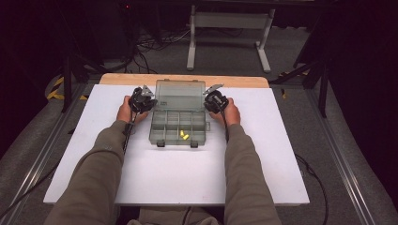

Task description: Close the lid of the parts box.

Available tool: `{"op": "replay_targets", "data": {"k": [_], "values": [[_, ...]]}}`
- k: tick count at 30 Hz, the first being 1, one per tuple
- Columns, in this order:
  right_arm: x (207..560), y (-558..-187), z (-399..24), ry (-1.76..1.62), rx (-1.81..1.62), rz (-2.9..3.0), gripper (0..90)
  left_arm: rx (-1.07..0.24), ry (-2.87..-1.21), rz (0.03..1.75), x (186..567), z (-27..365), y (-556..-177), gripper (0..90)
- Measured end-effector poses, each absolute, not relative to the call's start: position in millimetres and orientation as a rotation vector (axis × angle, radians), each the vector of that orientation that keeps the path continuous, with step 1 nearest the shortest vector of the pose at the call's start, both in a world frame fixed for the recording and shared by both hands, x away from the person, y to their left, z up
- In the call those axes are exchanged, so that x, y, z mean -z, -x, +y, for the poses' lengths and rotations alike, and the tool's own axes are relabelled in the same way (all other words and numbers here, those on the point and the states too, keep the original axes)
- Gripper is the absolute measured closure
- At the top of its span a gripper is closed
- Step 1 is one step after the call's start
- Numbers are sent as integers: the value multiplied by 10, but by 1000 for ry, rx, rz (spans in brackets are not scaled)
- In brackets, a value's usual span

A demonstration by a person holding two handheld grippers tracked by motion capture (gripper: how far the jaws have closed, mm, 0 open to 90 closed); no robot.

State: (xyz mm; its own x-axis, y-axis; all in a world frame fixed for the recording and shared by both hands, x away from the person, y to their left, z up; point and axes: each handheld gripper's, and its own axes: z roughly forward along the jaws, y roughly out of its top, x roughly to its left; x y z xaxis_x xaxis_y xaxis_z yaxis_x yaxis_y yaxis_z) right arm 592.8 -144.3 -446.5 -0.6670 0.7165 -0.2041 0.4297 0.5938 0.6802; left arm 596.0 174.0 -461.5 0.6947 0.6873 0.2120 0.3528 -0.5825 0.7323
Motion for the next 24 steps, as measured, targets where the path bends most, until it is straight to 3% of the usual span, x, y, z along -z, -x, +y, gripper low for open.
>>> {"op": "replay_targets", "data": {"k": [24], "values": [[4354,-5838,-1496,-871,-964,2223,900,-724,-2120,763,4406,1780,-5881,900]]}}
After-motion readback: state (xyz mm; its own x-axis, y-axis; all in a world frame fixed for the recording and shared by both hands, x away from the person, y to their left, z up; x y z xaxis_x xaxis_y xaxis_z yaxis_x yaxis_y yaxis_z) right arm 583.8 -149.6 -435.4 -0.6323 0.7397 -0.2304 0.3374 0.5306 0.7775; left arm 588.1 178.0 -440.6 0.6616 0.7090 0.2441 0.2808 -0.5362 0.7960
